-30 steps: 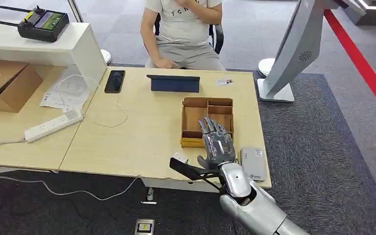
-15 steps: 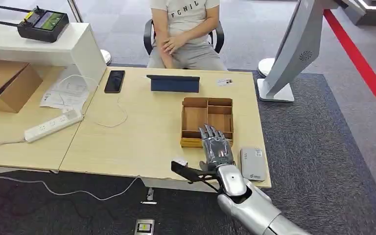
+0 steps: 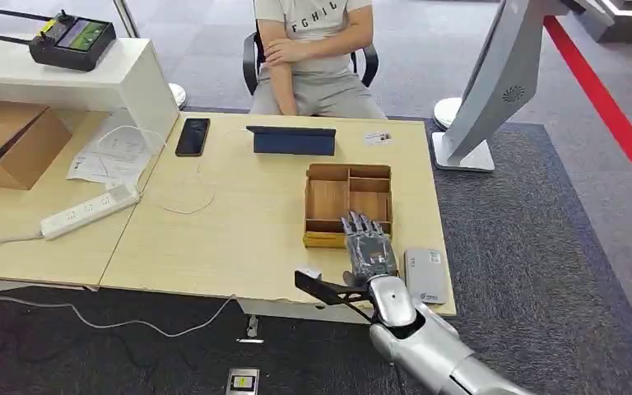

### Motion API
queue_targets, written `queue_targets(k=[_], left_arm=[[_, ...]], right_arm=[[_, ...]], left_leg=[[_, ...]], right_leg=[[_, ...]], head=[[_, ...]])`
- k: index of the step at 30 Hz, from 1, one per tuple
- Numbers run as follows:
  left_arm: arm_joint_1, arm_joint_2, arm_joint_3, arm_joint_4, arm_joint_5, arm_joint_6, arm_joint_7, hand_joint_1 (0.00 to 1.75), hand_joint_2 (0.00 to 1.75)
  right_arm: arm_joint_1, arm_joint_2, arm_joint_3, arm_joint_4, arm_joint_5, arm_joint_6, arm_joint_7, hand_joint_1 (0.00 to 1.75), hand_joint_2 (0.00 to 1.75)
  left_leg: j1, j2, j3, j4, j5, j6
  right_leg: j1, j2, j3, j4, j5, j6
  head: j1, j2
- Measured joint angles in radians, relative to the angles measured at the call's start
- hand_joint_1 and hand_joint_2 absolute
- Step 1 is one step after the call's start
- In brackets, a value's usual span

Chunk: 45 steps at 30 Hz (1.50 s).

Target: Pass the card to the sensor for recognition and then transmit it.

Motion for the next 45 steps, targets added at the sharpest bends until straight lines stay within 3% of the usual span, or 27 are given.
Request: queue_targets(k=[12,29,45], left_arm=[[0.002,0.001,0.000,0.003,0.000,0.015,0.010,0.00,0.00],[0.002,-0.003,0.000,0.006,0.001,0.039,0.015,0.00,0.00],[0.002,-0.038,0.001,0.007,0.003,0.132,0.016,0.00,0.00]], right_arm=[[-0.085,-0.039,0.002,0.053,0.073,0.037,0.014,0.00,1.75],[-0.101,-0.036,0.002,0.060,0.081,0.060,0.007,0.00,1.75],[-0.107,-0.017,0.003,0.058,0.082,0.124,-0.005,0.00,1.75]], left_leg=[[0.000,0.000,0.000,0.000,0.000,0.000],[0.000,0.000,0.000,0.000,0.000,0.000],[0.000,0.000,0.000,0.000,0.000,0.000]], right_leg=[[0.000,0.000,0.000,0.000,0.000,0.000],[0.000,0.000,0.000,0.000,0.000,0.000],[0.000,0.000,0.000,0.000,0.000,0.000]], head=[[0.000,0.000],[0.000,0.000],[0.000,0.000]])
